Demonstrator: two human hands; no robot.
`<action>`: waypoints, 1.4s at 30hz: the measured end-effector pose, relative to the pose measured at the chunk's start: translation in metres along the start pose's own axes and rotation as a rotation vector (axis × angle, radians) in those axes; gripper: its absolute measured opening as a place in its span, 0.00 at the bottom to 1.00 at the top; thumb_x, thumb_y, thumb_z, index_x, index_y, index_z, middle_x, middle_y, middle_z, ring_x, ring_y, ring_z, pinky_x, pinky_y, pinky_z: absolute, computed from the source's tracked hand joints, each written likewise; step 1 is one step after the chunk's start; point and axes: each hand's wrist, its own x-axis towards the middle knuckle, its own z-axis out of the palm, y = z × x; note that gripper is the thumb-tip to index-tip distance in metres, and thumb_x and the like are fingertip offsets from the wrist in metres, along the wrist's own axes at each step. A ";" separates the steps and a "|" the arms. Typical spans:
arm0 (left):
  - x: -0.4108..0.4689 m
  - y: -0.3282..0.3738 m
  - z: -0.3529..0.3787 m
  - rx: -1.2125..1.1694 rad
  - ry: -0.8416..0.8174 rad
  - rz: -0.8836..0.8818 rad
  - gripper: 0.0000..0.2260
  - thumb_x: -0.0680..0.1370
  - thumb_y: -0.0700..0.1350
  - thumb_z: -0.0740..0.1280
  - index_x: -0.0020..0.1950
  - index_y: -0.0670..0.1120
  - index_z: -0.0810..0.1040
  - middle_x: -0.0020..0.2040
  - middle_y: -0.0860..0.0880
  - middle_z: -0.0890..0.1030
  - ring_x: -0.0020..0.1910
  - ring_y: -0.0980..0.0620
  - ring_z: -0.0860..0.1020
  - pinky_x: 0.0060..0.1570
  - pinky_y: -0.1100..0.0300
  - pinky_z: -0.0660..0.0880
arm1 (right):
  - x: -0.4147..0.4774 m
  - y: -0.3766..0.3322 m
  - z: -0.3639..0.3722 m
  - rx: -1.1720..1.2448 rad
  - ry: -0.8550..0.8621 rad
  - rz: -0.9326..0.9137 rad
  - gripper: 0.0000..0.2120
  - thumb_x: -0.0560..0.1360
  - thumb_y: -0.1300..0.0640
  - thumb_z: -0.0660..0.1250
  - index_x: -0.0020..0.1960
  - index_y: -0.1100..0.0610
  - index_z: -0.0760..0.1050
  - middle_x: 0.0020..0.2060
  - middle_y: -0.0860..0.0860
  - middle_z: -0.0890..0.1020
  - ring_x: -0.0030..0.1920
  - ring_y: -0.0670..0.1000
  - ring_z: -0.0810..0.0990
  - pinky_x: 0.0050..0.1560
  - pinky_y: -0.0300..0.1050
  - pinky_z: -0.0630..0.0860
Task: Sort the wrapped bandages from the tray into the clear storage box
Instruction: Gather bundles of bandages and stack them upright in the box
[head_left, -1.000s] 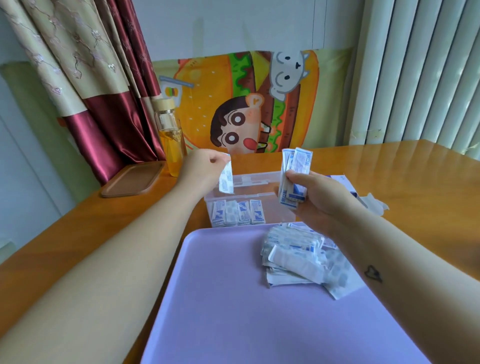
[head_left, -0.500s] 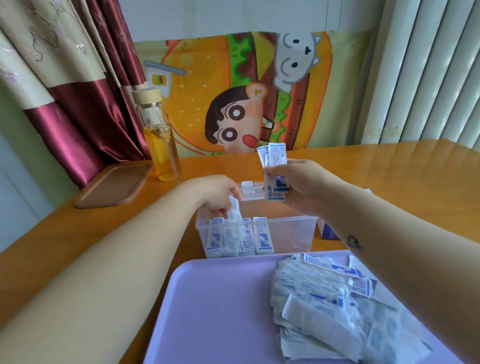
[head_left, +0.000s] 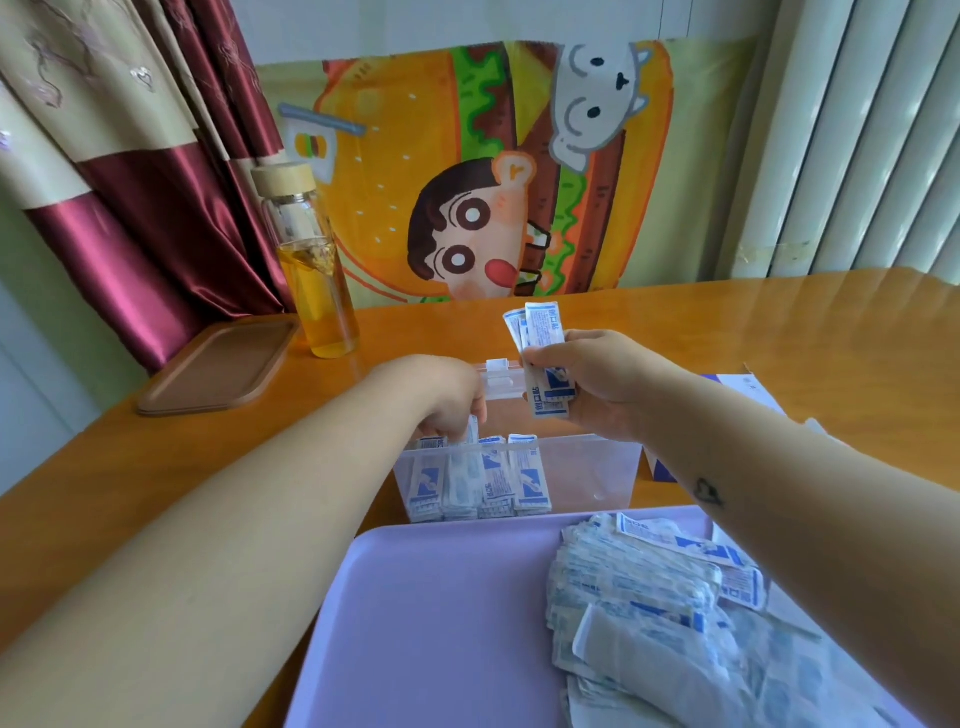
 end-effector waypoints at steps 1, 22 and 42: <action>-0.001 0.001 0.001 0.035 0.018 0.000 0.18 0.76 0.38 0.68 0.65 0.50 0.75 0.65 0.47 0.74 0.57 0.48 0.75 0.50 0.59 0.75 | 0.000 0.000 0.000 -0.002 0.000 -0.001 0.22 0.76 0.63 0.65 0.69 0.58 0.66 0.56 0.57 0.77 0.56 0.54 0.76 0.61 0.55 0.74; -0.006 0.018 0.001 0.185 -0.174 0.073 0.20 0.80 0.36 0.56 0.62 0.57 0.77 0.67 0.50 0.71 0.62 0.49 0.71 0.56 0.58 0.71 | -0.009 0.002 0.001 -0.084 -0.037 -0.009 0.20 0.76 0.63 0.65 0.67 0.58 0.68 0.57 0.56 0.77 0.57 0.55 0.76 0.62 0.56 0.73; -0.036 0.005 -0.005 -0.557 0.412 0.121 0.14 0.82 0.40 0.55 0.60 0.49 0.76 0.50 0.51 0.78 0.46 0.56 0.77 0.44 0.61 0.75 | -0.040 -0.004 0.002 -0.061 -0.082 -0.130 0.16 0.78 0.62 0.62 0.65 0.62 0.69 0.49 0.56 0.78 0.48 0.51 0.77 0.55 0.48 0.76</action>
